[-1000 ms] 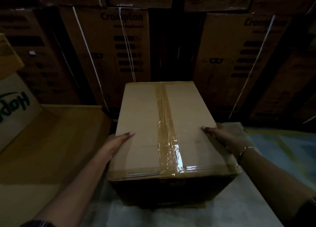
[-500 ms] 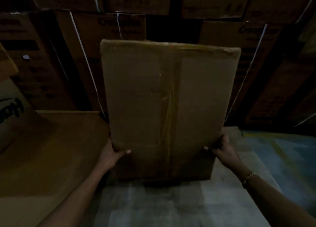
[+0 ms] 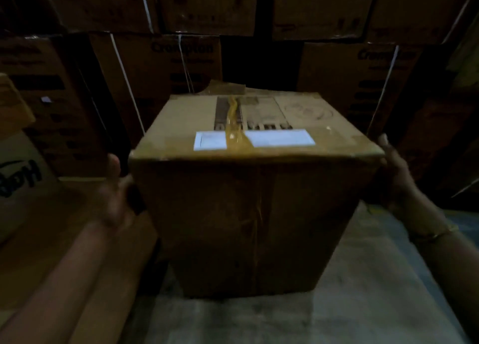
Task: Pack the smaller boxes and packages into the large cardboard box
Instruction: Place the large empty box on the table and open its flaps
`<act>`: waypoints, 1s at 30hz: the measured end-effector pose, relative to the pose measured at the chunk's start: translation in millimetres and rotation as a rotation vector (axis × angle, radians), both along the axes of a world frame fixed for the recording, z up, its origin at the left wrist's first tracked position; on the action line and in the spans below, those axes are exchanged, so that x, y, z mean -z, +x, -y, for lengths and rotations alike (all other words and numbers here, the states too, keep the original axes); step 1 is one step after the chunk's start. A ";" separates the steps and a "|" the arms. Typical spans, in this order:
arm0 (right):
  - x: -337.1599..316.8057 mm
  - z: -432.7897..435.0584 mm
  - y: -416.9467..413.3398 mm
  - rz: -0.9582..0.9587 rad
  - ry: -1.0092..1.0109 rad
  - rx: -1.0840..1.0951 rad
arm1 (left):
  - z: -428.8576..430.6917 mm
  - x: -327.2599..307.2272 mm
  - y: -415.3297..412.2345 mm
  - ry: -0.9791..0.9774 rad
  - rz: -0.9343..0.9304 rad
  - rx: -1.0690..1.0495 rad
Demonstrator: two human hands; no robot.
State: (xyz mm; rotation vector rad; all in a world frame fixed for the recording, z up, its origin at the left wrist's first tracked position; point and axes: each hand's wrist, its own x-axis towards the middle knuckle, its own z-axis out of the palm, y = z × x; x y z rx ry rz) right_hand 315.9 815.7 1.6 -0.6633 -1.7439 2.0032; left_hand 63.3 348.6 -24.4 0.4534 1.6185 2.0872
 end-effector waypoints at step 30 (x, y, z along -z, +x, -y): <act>127.3 73.0 90.4 0.257 0.131 -0.033 | 13.8 89.0 99.9 -0.560 -0.070 0.041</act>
